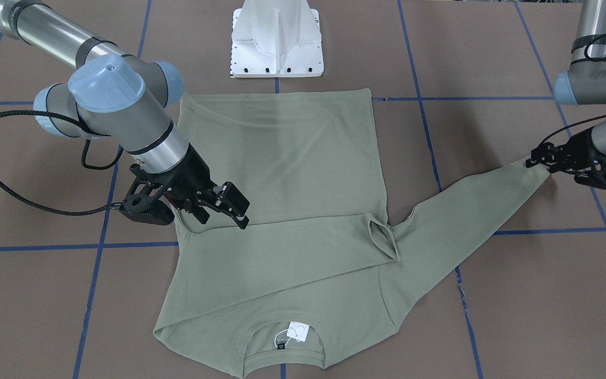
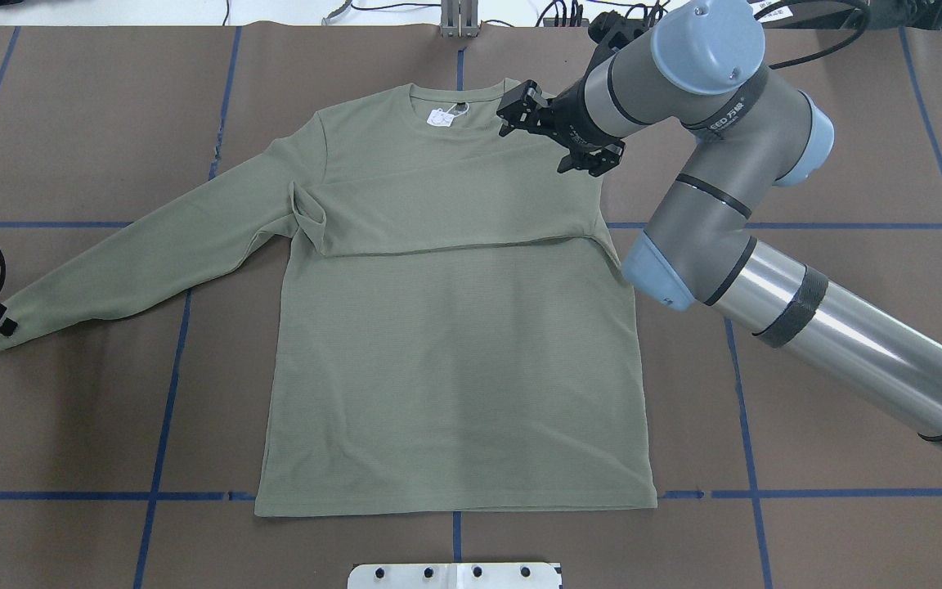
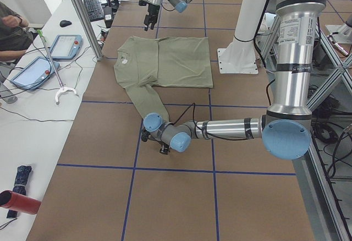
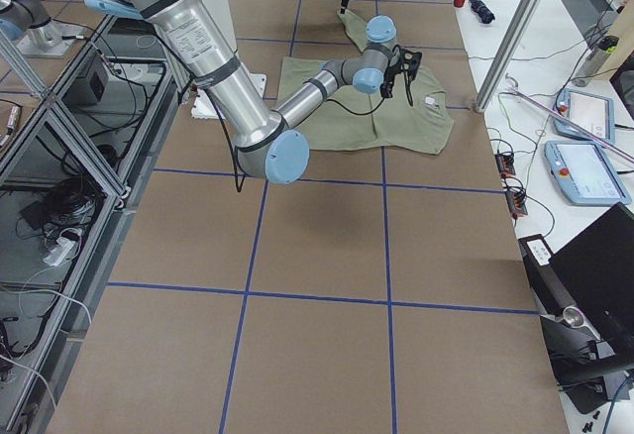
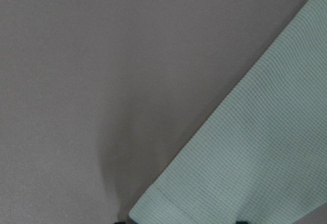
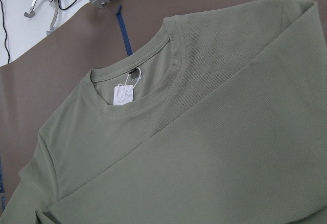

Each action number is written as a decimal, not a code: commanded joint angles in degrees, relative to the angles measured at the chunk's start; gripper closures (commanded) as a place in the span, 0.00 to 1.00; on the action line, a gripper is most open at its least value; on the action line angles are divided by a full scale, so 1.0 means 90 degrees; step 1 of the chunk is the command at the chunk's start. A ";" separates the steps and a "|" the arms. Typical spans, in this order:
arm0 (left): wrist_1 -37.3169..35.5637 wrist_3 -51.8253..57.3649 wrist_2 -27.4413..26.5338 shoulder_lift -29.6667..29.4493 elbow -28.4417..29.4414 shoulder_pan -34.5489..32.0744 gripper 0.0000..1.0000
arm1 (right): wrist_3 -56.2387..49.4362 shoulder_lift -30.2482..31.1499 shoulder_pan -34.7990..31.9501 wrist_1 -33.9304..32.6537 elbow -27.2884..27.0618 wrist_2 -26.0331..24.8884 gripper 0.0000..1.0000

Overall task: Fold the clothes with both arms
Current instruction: 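Grasp the cuff of the other sleeve with the left gripper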

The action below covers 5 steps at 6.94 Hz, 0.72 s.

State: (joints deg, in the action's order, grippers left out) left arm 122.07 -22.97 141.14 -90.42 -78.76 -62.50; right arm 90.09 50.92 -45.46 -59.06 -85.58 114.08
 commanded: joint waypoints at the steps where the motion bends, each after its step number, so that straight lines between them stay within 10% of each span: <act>1: -0.0037 0.0013 0.0040 -0.0128 -0.0018 -0.0008 1.00 | 0.0000 0.0026 0.0002 0.0000 -0.0042 0.0000 0.00; 5: -0.0106 -0.0210 0.0973 -0.0080 -0.0991 -0.0018 1.00 | -0.0010 0.0425 0.0002 0.0000 -0.0412 0.0029 0.00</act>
State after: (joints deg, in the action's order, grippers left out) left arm 121.36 -23.61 145.59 -91.42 -83.88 -62.61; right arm 90.07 53.32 -45.44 -59.06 -87.75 114.16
